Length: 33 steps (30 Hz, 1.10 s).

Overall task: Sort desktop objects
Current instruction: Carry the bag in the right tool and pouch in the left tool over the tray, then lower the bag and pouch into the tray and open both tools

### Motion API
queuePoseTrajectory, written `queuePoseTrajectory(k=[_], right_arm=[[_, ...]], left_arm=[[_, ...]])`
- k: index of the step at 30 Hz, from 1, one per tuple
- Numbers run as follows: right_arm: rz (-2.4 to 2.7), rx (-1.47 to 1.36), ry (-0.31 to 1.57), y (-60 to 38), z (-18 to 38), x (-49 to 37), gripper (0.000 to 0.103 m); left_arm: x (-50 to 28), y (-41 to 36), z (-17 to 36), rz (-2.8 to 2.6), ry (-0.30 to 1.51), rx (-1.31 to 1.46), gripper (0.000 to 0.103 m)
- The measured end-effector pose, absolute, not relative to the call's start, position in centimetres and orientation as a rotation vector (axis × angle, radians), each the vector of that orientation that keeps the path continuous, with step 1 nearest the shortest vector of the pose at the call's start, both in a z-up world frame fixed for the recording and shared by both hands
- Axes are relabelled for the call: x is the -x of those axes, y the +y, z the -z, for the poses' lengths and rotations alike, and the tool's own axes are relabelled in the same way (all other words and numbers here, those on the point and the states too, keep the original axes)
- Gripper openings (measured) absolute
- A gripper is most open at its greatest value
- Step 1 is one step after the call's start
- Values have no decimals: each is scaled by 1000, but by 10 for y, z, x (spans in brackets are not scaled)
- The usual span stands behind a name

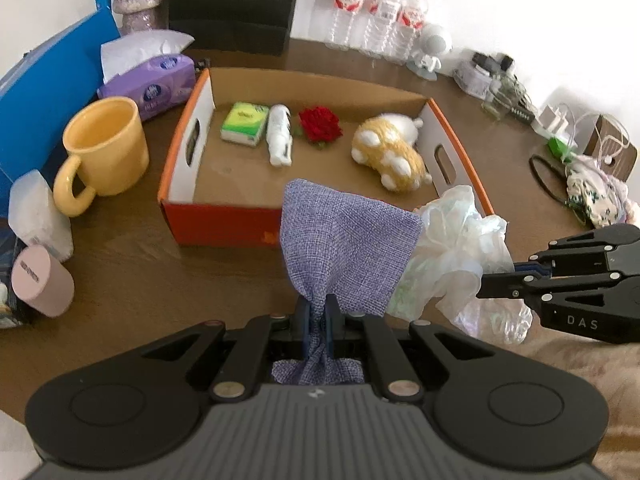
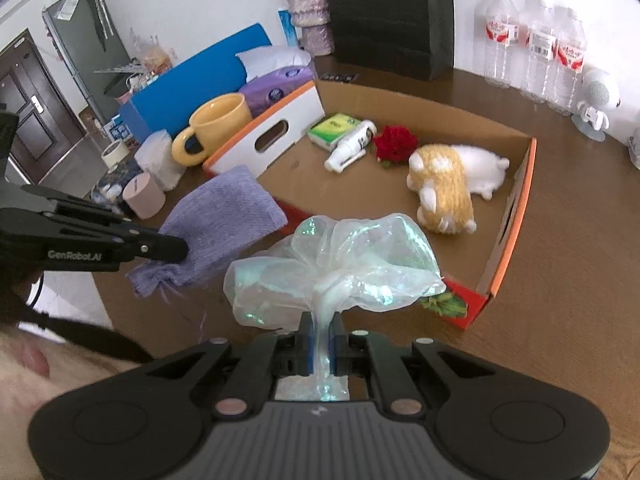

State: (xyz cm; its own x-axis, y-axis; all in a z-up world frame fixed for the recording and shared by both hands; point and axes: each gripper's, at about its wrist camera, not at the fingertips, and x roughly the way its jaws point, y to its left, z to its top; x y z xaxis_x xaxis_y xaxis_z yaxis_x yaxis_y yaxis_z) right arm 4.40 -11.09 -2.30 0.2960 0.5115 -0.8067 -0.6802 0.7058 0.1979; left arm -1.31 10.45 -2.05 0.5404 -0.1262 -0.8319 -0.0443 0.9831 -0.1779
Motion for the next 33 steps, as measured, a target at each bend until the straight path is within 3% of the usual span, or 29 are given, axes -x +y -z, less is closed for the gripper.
queuePoseTrajectory(k=[15,33], right_arm=[[-774,226,896,-66,13,-119,6],[-744,302,1074,-26,90,-179,7]], left_arm=[[-72,141,2,14,882,146,7],[-146,154,71,-5,1084,107,8]])
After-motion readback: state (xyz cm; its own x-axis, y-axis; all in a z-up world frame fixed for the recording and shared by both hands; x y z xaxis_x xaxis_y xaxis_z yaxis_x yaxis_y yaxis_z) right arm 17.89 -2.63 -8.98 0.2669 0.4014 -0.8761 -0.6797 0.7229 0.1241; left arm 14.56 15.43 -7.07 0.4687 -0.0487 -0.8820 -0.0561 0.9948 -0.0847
